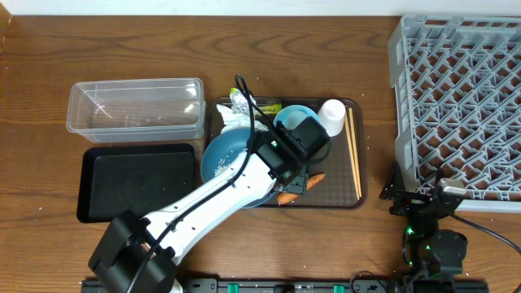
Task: Sort waste into correct bins and load items into the dishwasher rack
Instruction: 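Grasp the blue bowl rim with the left gripper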
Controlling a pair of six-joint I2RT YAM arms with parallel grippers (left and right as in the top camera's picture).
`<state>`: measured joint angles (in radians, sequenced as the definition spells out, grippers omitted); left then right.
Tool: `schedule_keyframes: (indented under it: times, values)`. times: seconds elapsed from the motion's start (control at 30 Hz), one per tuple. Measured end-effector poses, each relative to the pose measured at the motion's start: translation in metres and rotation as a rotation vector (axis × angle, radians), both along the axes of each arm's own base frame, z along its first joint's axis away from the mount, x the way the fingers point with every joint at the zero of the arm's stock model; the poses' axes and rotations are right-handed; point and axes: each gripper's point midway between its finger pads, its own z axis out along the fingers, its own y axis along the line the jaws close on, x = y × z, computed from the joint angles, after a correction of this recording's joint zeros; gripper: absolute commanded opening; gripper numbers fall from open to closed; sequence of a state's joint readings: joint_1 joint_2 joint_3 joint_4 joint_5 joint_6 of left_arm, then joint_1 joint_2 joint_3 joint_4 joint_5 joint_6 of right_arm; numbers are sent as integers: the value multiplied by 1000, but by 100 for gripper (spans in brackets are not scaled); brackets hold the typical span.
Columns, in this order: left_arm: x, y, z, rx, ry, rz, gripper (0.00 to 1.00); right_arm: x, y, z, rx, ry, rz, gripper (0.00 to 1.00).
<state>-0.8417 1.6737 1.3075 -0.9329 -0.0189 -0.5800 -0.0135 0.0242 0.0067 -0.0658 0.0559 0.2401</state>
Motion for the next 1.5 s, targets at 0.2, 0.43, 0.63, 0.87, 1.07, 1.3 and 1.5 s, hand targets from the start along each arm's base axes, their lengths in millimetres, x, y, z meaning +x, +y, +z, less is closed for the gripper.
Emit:
schedule_keyframes:
  times: [0.2,0.43,0.63,0.87,1.07,1.3,1.5]
  values:
    - [12,-4,-10,-16,-64,14,51,0,0,0,0,0,0,99]
    - [13,-2,-18,-19,-74,36,6,0,0,0,0,0,0,99]
    - [17,-6,-16,-40,-85,55,6,0,0,0,0,0,0,99]
    - [18,-7,-16,-43,-90,62,56,0,0,0,0,0,0,99]
    - [22,-11,-15,-61,-111,65,60,0,0,0,0,0,0,99]
    - [25,-5,-21,-35,-130,72,60,0,0,0,0,0,0,99]
    - [28,-6,-39,1,-118,74,60,0,0,0,0,0,0,99]
